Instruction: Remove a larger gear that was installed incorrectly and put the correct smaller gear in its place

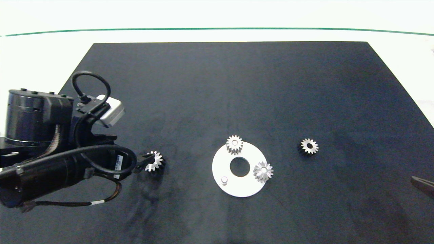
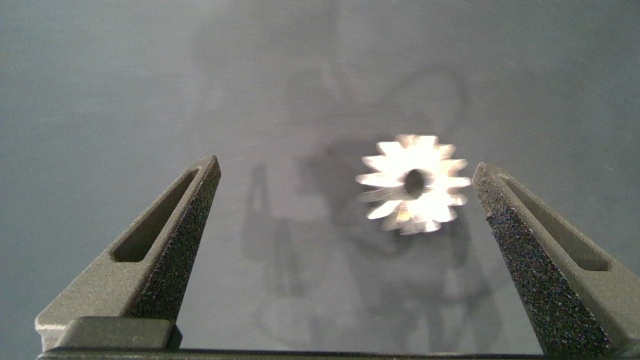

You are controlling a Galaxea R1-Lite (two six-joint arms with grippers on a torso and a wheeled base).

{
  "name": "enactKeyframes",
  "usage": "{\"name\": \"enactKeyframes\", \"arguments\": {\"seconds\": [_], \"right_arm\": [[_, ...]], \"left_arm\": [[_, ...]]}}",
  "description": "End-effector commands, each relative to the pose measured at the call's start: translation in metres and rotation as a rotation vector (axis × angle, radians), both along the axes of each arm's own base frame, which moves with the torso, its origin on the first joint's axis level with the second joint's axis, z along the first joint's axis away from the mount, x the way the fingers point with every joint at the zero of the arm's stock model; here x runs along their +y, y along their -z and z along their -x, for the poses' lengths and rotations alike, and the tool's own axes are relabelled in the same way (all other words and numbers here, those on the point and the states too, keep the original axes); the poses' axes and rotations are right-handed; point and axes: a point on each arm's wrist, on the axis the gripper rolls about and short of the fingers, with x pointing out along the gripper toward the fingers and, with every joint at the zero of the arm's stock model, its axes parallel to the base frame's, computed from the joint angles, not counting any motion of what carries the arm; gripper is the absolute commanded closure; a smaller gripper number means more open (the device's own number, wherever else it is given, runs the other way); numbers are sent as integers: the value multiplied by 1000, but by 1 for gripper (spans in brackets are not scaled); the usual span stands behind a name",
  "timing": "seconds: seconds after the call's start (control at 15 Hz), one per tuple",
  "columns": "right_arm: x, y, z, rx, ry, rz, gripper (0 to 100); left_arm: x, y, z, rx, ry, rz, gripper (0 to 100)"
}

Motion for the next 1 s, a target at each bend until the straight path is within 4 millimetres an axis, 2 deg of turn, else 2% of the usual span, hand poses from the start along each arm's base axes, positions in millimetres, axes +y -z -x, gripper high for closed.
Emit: {"name": "enactKeyframes", "arguments": {"seconds": [0.07,0.27,0.6,0.8,1.0], "right_arm": [[4,3,-26,78,-40,60,0],[8,-3,-55,124,-43,64,0],[17,17,-107,212,-67,71,0],[25,27,-128,222,-90,74,0],[40,34,-141,214,-144,79,0]], "left_arm": [[33,-20,26,-106,-122,45,0],[53,-40,55,-216,-206,108,0],[69,-69,100,-340,-279,165,0],[73,-76,123,-347,-284,194,0],[74,-76,134,-343,-287,202,0]]}}
